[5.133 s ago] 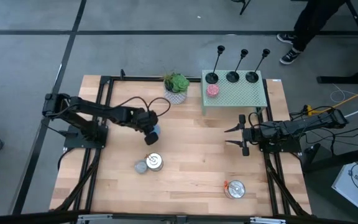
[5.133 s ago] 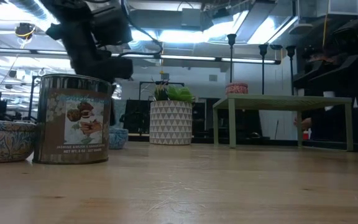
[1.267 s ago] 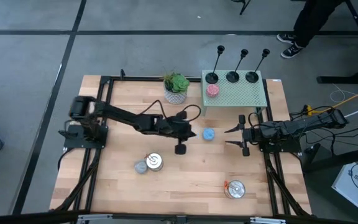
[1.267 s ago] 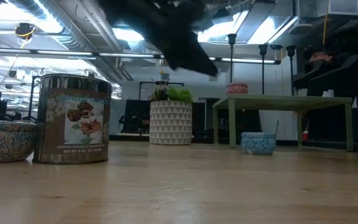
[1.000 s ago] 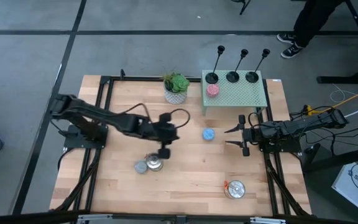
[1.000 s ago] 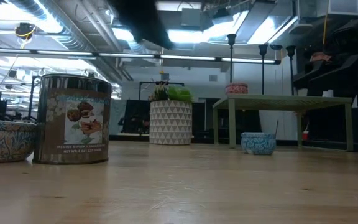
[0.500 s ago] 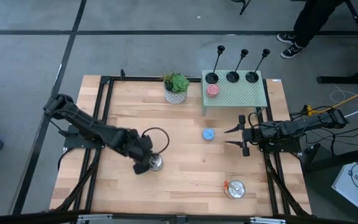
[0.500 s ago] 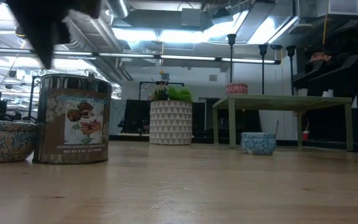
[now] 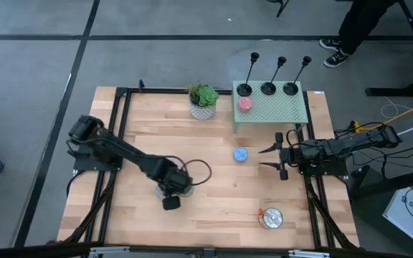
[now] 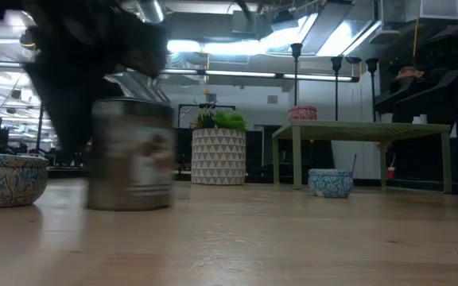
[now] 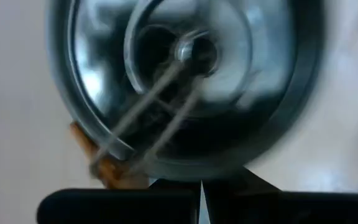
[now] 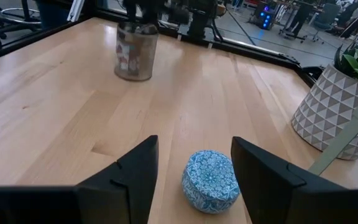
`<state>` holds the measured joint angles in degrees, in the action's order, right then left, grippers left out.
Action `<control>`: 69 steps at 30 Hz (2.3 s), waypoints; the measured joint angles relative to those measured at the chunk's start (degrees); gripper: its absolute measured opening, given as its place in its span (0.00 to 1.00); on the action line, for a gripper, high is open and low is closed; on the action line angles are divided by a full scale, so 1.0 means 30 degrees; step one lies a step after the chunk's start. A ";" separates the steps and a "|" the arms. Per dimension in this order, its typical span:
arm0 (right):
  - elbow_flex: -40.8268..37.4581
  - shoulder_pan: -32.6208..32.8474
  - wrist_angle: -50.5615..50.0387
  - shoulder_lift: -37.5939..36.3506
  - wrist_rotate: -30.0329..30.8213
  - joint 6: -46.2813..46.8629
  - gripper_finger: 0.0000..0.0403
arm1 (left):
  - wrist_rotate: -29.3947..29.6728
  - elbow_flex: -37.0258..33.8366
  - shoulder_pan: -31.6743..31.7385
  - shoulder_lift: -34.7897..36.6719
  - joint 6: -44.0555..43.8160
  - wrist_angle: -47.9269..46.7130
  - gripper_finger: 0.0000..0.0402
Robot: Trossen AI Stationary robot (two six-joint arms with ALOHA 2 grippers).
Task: Pick & Place candle stick holders
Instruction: Move the left silver scented candle can to the middle of the table, then move the blue yellow scented candle to the middle of the table
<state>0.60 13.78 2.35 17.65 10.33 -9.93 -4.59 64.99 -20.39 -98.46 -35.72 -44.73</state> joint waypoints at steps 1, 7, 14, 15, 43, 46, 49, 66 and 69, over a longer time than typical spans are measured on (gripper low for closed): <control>0.0000 0.0000 0.0000 0.0000 0.0000 0.0000 0.51 | 0.0465 -0.0007 0.0276 -0.0397 0.1061 0.0451 0.00; 0.0000 0.0003 0.0000 0.0000 0.0003 0.0000 0.51 | 0.3750 -0.0007 0.2364 -0.2587 0.7812 0.5179 0.00; 0.0000 0.0000 0.0000 0.0000 0.0007 0.0000 0.51 | 0.4656 -0.0007 0.4866 -0.4178 1.1948 1.6030 0.01; 0.0000 0.0000 0.0000 0.0000 0.0007 0.0000 0.51 | 0.4657 0.0000 0.5154 -0.4145 1.1883 1.6723 0.01; 0.0000 0.0001 0.0000 0.0007 0.0015 0.0000 0.51 | -0.0730 0.0000 0.0666 0.3748 -0.1845 -0.3385 0.00; 0.0000 0.0007 0.0000 0.0007 0.0015 0.0000 0.51 | -0.0700 -0.0015 -0.0008 0.3410 -0.2946 -0.3667 0.01; 0.0000 0.0000 0.0003 0.0001 0.0015 0.0000 0.51 | -0.0925 -0.0015 -0.0498 0.2993 -0.3813 -0.3564 0.00; 0.0000 0.0000 0.0000 0.0007 0.0015 0.0000 0.51 | -0.4083 0.0109 0.0013 -0.1335 -0.0647 -0.3521 0.00; 0.0000 0.0000 0.0000 0.0007 0.0022 0.0000 0.51 | -0.4388 0.0112 0.0516 -0.1680 0.0161 -0.3515 0.01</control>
<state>0.60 13.78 2.35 17.67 10.39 -9.93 -17.76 65.33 -18.85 -103.50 -35.24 -55.27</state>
